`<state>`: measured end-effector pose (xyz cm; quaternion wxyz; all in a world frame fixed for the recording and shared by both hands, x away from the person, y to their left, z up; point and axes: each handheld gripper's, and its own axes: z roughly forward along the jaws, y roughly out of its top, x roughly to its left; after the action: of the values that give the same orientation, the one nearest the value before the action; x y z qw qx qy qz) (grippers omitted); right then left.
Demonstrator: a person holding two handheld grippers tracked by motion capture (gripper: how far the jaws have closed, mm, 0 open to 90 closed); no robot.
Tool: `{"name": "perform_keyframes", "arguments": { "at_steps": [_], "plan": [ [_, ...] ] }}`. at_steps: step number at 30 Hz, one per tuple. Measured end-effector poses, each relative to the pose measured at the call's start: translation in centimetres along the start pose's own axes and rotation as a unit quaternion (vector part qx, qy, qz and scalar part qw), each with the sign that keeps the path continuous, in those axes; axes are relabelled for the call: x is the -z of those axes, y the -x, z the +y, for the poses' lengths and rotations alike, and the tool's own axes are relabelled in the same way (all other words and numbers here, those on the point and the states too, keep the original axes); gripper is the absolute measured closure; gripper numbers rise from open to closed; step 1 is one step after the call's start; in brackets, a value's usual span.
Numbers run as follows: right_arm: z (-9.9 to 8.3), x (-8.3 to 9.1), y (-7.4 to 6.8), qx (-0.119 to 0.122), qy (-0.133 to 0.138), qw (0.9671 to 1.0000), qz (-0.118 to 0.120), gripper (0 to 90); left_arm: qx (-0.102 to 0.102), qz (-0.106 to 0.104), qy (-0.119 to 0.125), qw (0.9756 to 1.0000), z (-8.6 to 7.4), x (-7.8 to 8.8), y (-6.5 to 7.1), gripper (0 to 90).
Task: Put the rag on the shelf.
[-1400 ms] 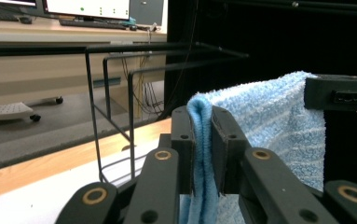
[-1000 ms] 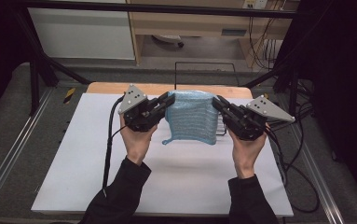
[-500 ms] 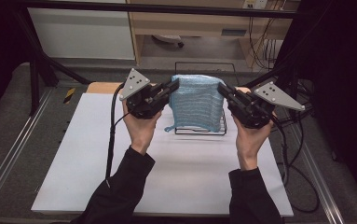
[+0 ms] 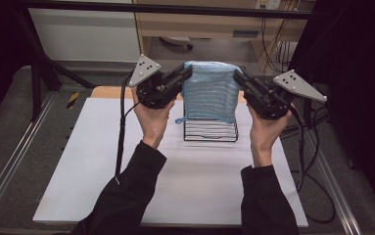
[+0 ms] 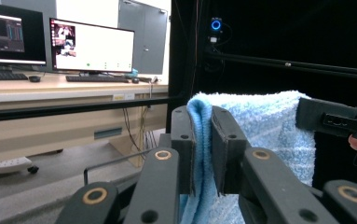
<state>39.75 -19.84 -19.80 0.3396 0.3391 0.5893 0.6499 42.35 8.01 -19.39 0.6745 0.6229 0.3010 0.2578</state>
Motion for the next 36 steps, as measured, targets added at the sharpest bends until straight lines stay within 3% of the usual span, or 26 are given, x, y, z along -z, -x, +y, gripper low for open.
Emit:
{"name": "perform_keyframes", "arguments": {
  "at_steps": [8,17,26,33,36],
  "plan": [
    [1.4,-0.7,0.9,0.003,0.013,0.9999,-0.011,82.9,-0.014,0.004,0.002,0.9999,1.6,-1.4,0.1,80.2],
    [2.5,-1.7,2.0,0.009,0.016,0.9996,-0.02,82.9,-0.002,-0.003,0.004,1.0,2.9,-3.0,-0.5,80.2],
    [3.7,-3.0,3.0,0.004,0.025,0.9994,-0.024,82.9,-0.011,0.007,0.004,0.9999,4.4,-4.2,-0.9,80.1],
    [4.7,-3.8,3.6,-0.001,0.033,0.999,-0.028,82.9,-0.006,0.004,0.007,1.0,5.8,-5.0,-1.2,80.1],
    [5.1,-4.1,3.8,0.001,0.035,0.9989,-0.031,82.9,-0.016,0.008,0.006,0.9998,6.2,-5.4,-1.2,80.1]
  ]
}}
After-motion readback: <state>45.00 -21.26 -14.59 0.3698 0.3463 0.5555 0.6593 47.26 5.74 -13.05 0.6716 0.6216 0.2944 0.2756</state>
